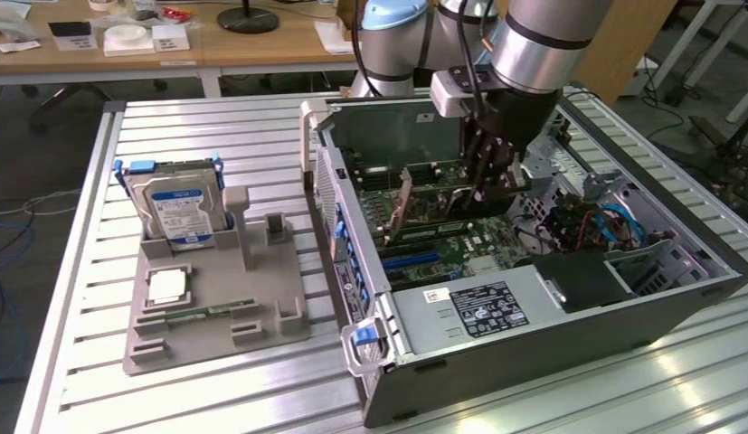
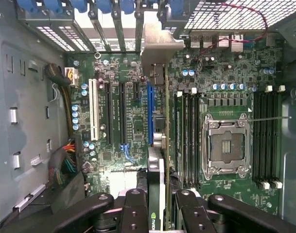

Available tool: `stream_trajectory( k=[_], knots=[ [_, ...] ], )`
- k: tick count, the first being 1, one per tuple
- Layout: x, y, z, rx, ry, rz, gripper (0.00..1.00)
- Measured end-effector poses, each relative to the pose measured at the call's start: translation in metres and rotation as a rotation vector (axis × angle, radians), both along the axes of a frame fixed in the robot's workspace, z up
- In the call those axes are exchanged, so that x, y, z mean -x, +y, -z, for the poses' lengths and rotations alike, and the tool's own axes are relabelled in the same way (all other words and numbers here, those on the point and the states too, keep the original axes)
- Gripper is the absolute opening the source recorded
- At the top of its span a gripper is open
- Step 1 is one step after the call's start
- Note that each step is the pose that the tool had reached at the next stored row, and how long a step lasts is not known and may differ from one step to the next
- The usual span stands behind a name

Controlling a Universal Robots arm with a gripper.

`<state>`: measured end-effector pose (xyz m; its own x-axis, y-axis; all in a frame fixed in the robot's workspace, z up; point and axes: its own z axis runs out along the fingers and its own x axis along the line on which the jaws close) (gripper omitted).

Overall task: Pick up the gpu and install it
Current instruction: 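Insert the gpu into the slot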

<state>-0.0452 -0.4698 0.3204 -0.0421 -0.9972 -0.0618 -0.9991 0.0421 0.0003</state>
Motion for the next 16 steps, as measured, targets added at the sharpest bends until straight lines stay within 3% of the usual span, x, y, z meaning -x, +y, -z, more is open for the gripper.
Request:
stream_trajectory(
  k=[13, 16],
  knots=[
    [0.0, 0.0, 0.0149, -0.0003, -0.0001, 0.0, 0.27],
    [0.003, 0.0001, 0.019, -0.0029, -0.002, 0.0, 0.27]
  ],
)
